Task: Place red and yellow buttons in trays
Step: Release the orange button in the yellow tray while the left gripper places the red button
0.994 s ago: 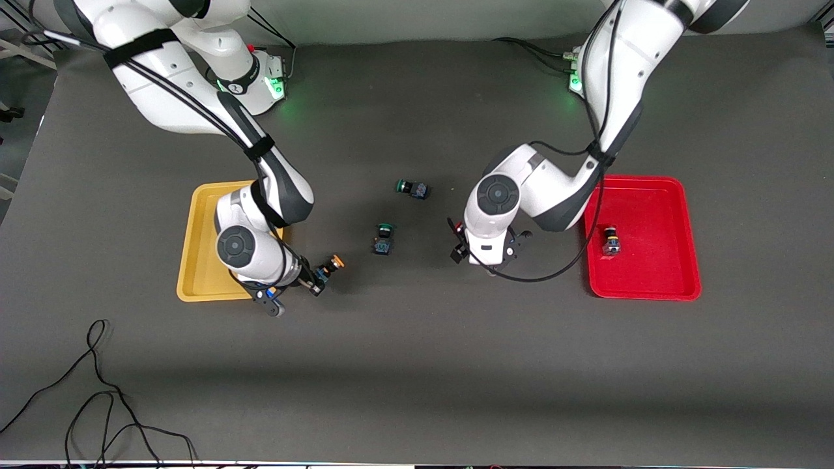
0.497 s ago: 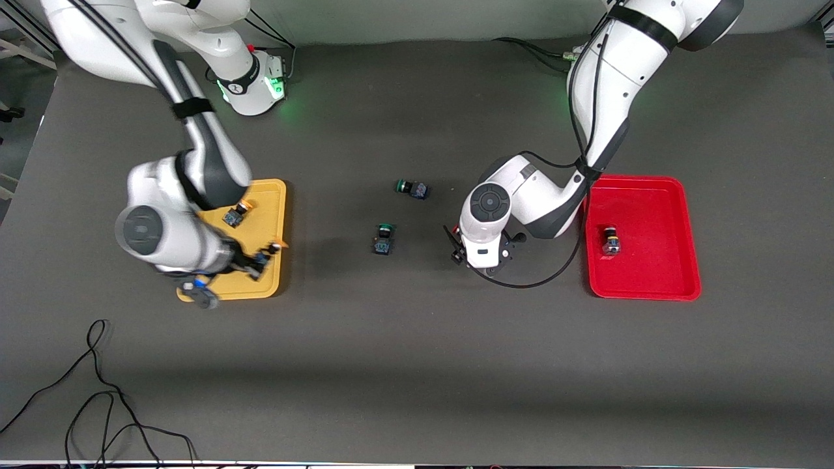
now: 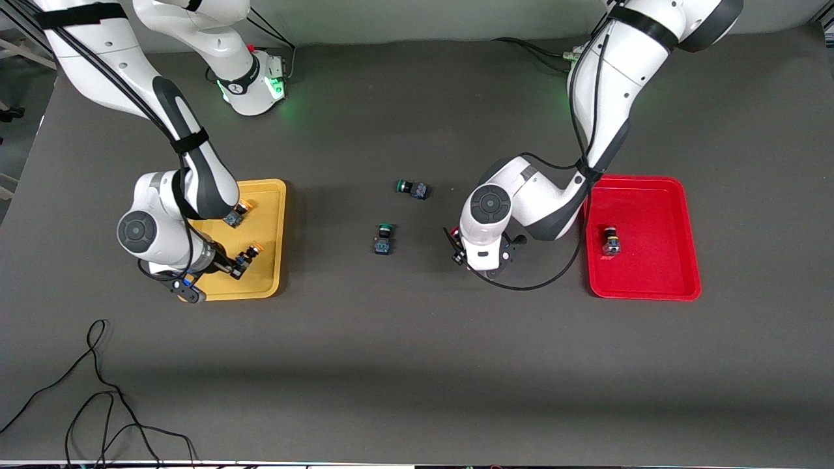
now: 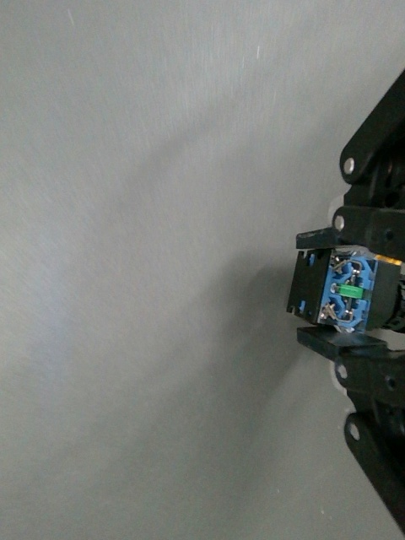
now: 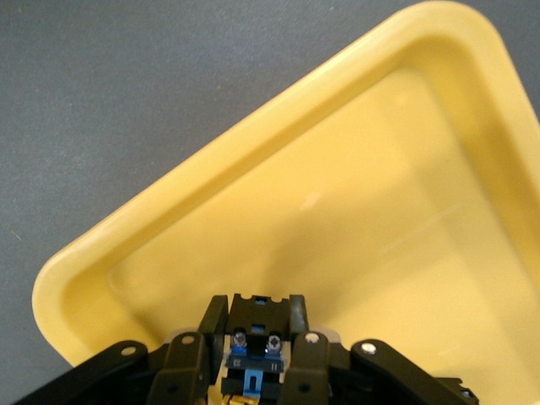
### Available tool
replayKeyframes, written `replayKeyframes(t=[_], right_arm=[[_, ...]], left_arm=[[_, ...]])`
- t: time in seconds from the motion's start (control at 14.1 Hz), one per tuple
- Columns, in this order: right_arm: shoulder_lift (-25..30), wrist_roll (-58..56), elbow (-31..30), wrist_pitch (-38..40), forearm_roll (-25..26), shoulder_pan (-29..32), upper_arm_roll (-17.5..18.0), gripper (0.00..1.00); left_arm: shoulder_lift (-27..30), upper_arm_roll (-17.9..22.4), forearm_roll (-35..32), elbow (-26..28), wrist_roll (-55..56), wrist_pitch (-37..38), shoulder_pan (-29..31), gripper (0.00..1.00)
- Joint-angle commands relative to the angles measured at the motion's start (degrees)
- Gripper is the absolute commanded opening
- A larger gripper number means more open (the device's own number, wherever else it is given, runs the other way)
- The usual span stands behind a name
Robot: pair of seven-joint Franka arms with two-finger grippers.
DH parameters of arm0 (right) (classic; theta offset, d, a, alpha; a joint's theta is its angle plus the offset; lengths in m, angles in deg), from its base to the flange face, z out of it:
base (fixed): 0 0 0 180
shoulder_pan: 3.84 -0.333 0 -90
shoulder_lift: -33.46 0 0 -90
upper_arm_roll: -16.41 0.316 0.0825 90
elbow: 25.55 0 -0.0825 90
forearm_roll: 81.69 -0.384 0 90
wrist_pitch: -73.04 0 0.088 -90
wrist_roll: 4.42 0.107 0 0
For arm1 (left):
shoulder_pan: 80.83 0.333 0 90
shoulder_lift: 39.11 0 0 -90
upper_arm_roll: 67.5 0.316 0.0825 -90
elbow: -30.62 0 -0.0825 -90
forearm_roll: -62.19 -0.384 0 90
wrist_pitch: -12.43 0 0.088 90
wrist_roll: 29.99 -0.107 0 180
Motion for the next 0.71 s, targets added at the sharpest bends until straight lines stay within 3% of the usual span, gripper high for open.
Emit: replayKeyframes(t=[0.0,0.14,0.21,0.36,0.5,0.64], right_arm=[[1.1,-3.6,0.0,0.2,-1.2,-0.1,-1.3,0.18],[1.3,-7.1,0.0,0.4,-1.2,-0.1,-2.8,0.18],[1.1,-7.5,0.0,0.3,-1.2,0.0,-3.2,0.23],[0.4,-7.6,0.3,0.0,-3.3,0.0,-3.3,0.68],[0.3,-7.6,0.3,0.0,-4.2,0.0,-3.3,1.0],[1.2,-7.7,0.4,0.5,-4.2,0.0,-3.3,1.0]], left_arm=[[6.1,-1.2,0.8,-3.2,-9.1,9.2,1.1,0.02],[10.6,-3.8,5.7,-2.7,-23.1,13.2,6.1,0.0],[13.1,-4.2,8.5,-2.5,-31.3,17.6,8.7,0.0],[17.8,-4.2,12.4,-1.0,-45.0,24.7,14.0,0.0],[25.2,-4.1,13.2,5.6,-55.7,27.6,19.9,0.0],[31.4,-3.7,13.0,12.3,-65.3,27.1,25.9,0.0]])
